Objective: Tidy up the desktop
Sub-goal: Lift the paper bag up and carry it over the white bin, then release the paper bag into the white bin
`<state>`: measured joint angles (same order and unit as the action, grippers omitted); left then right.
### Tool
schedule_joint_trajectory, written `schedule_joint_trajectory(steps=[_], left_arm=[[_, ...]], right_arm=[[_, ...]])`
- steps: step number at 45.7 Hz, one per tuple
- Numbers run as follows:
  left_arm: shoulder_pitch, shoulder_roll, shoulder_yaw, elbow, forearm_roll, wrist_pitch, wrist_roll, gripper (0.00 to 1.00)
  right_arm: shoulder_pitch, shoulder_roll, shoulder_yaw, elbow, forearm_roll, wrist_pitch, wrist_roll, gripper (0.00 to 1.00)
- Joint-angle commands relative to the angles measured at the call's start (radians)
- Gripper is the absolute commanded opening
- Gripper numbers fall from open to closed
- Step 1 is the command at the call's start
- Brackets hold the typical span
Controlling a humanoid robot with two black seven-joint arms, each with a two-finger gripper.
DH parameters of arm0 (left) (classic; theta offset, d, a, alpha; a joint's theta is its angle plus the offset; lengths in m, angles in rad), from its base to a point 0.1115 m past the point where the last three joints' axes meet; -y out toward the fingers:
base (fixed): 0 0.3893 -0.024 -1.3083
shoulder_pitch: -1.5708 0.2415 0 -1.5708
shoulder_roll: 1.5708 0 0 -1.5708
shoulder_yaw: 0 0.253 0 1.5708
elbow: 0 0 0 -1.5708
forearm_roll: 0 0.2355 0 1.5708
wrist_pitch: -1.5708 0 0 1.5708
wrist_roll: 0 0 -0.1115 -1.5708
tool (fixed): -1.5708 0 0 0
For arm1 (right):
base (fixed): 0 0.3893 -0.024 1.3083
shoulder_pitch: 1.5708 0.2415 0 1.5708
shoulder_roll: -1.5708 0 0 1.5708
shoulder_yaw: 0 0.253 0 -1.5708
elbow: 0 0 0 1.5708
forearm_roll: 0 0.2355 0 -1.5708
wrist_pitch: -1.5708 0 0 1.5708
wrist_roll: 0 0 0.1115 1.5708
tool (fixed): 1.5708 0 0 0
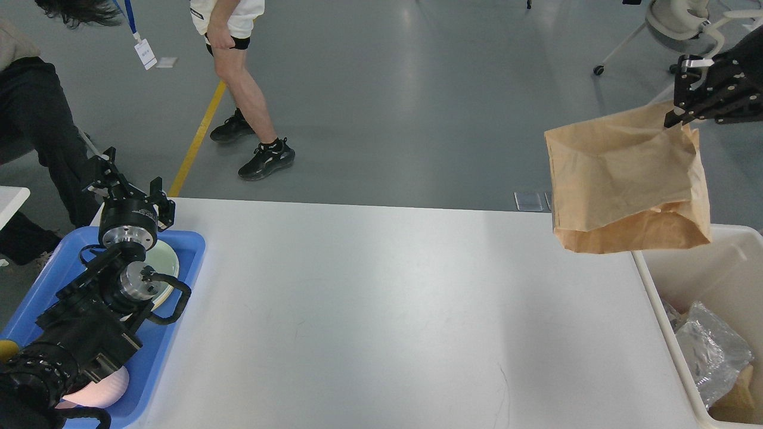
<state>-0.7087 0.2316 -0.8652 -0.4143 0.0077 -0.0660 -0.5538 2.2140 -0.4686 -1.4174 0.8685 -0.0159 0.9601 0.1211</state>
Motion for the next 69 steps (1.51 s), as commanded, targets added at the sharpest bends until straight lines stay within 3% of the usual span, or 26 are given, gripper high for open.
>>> schedule_joint_trajectory(steps=[1, 15, 40, 50, 56, 69], left_arm=[[0.0, 0.0, 0.0, 0.002, 0.0, 0.0, 0.0, 0.96], [0.0, 0.0, 0.0, 0.0, 0.0, 0.0, 0.0, 0.96], [0.0, 0.0, 0.0, 0.0, 0.0, 0.0, 0.0, 0.96], [0.0, 0.0, 0.0, 0.002, 0.0, 0.0, 0.0, 0.96], [0.0, 0.0, 0.0, 0.0, 0.0, 0.0, 0.0, 0.96], [0.0, 0.0, 0.0, 0.0, 0.0, 0.0, 0.0, 0.96]], right_arm=[[0.049, 0.027, 0.0, -0.012, -0.01, 0.0, 0.0, 0.0], [0.035, 0.021, -0.008, -0.143, -0.053, 0.0, 0.0, 0.0], [-0.086, -0.133, -0.133, -0.181, -0.113, 0.0, 0.0, 0.0], [-0.224, -0.199, -0.141, -0.224, -0.121, -0.004, 0.0, 0.0], [-0.355, -0.228, -0.133, -0.267, -0.101, -0.15, 0.0, 0.0], [-0.683, -0.231, 0.001, -0.358, -0.09, -0.575, 0.002, 0.0]])
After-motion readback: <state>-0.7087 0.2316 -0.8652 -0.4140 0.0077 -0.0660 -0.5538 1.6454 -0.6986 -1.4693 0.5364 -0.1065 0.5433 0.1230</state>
